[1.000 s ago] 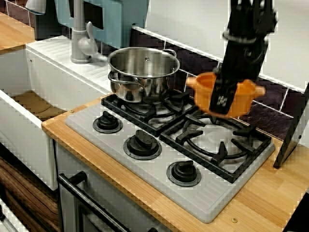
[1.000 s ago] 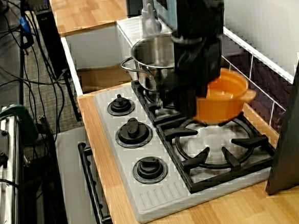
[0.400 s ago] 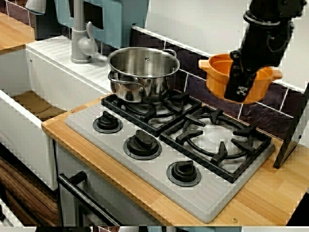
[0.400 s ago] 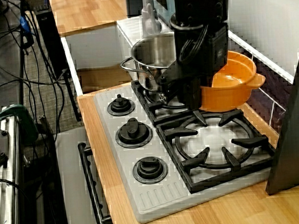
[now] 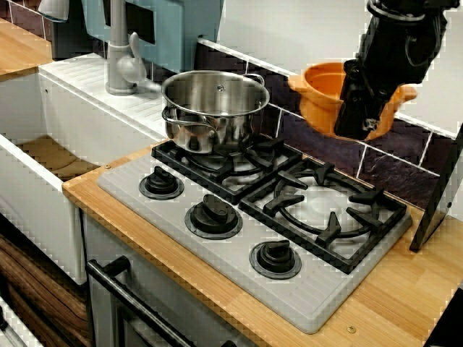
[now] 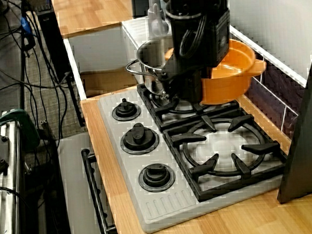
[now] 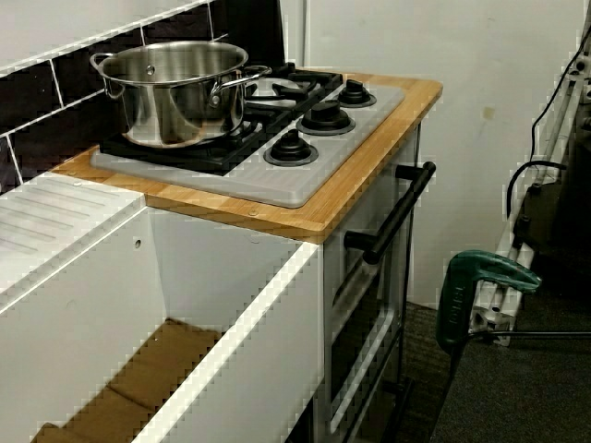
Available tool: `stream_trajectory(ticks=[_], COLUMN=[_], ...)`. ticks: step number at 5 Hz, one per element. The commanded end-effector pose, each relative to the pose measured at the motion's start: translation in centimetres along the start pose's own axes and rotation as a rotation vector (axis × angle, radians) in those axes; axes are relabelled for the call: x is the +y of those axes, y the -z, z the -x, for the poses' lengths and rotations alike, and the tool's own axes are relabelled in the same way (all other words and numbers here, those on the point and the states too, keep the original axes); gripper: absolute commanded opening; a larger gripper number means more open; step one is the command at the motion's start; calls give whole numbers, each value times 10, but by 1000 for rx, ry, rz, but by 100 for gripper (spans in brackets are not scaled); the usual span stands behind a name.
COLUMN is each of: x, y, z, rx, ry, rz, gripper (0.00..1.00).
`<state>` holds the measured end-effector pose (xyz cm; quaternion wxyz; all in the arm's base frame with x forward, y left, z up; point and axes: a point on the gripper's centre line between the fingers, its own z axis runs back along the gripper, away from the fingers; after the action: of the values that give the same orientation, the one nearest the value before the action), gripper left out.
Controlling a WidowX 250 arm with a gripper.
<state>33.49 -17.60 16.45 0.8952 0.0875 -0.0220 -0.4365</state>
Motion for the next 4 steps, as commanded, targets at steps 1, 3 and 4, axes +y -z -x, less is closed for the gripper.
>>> stream_trajectory(ticks=[1, 3, 4], x=[6, 14, 11], y=[-21, -8, -4], z=[11, 14, 16], rx=[84, 168, 161], ry=[-296, -525, -512], rz=[27, 8, 13], gripper=[0, 0, 0])
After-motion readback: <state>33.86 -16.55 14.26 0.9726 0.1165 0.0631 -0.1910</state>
